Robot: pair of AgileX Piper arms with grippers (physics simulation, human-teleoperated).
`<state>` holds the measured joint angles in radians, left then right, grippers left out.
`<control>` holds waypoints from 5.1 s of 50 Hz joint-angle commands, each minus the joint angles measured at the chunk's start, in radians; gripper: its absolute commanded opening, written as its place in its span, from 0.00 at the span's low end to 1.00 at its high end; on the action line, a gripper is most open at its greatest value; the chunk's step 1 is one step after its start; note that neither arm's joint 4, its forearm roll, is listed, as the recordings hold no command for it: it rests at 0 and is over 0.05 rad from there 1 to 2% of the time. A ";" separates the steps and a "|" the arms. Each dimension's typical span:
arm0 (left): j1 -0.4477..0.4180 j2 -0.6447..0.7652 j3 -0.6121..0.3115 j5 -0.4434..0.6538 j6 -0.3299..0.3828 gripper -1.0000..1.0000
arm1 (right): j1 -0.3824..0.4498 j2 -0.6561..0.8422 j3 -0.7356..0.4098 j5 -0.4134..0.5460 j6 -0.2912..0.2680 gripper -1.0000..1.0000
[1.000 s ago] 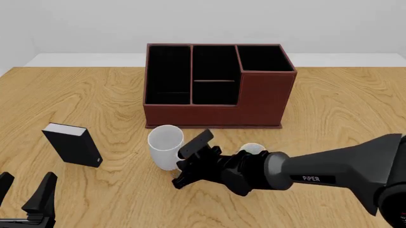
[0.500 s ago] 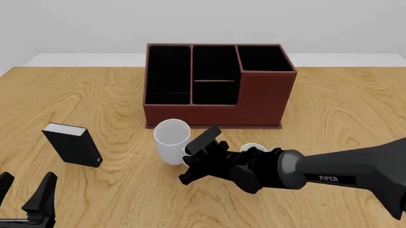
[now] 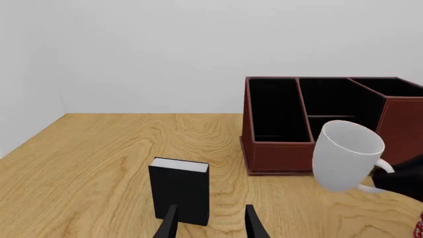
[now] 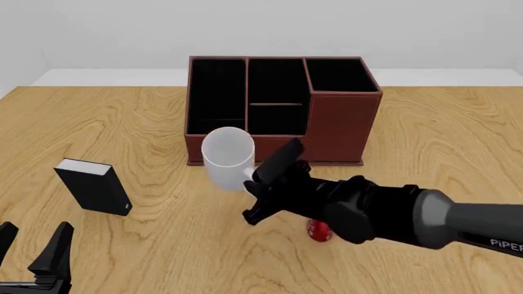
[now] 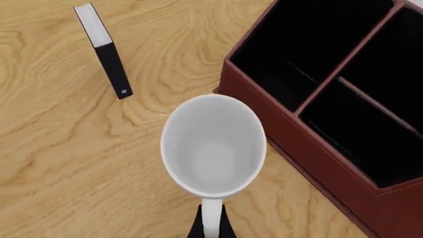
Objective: Pick up the white mug and place it to the right of the caddy.
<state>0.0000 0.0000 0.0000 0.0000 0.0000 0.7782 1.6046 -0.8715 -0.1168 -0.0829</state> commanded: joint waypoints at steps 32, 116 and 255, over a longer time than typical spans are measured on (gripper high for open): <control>0.000 0.000 0.000 0.000 0.000 1.00 | -0.131 -0.428 0.072 0.148 -0.075 0.00; 0.000 0.000 0.000 0.000 0.000 1.00 | -0.639 -0.987 0.210 0.442 -0.073 0.00; 0.000 0.000 0.000 0.000 0.000 1.00 | -0.893 -0.059 -0.181 0.163 -0.026 0.00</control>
<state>0.0000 0.0000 0.0000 0.0000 0.0000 -0.1087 1.5072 -1.0157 0.0267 -0.1217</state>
